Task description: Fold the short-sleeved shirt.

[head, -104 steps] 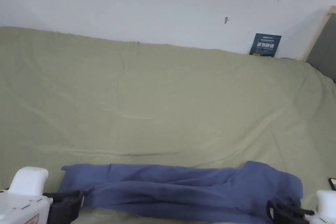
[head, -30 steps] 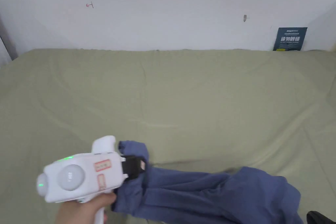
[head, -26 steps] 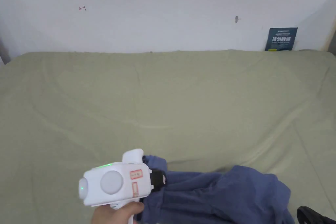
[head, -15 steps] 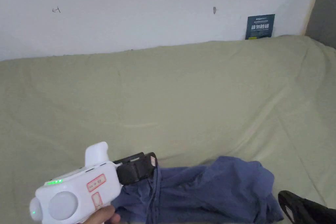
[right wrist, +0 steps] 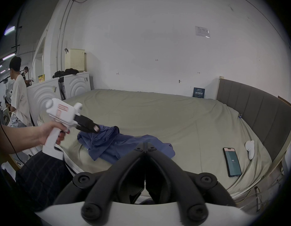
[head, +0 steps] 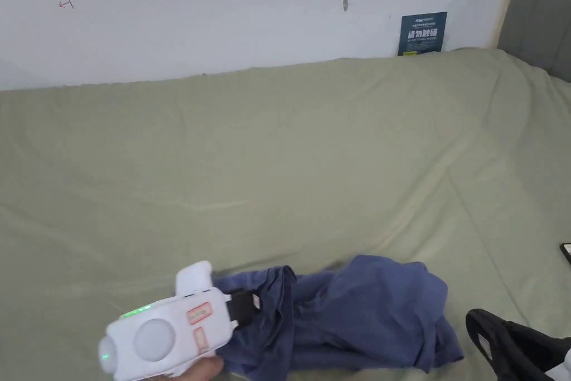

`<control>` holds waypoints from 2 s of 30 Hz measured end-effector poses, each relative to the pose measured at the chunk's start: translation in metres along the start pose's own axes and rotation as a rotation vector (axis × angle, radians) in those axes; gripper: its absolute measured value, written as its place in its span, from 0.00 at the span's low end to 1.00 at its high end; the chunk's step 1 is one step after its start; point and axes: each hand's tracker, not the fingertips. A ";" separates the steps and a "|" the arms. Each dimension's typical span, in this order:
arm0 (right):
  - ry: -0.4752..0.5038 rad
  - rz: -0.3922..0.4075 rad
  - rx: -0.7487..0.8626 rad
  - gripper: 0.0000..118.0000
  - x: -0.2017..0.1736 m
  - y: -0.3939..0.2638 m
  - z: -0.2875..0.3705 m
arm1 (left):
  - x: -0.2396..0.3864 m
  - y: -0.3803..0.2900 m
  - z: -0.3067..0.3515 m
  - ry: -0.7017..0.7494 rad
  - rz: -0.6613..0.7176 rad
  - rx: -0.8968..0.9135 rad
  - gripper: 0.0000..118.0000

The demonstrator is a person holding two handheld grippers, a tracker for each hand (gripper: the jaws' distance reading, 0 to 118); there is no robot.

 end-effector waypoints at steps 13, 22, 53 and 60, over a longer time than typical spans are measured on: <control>0.001 0.013 0.003 0.00 -0.001 0.000 0.001 | 0.053 -0.017 0.042 -0.100 -0.228 0.123 0.05; 0.037 -0.018 -0.026 0.00 -0.006 -0.003 -0.007 | 0.012 -0.050 0.205 0.240 -0.465 0.490 0.05; 0.025 -0.077 -0.038 0.00 -0.003 -0.007 -0.016 | -0.154 0.000 0.019 -0.286 0.405 -0.007 0.13; 0.020 -0.096 -0.014 0.00 0.001 -0.002 -0.009 | -0.167 0.020 0.118 -0.065 0.335 0.213 0.13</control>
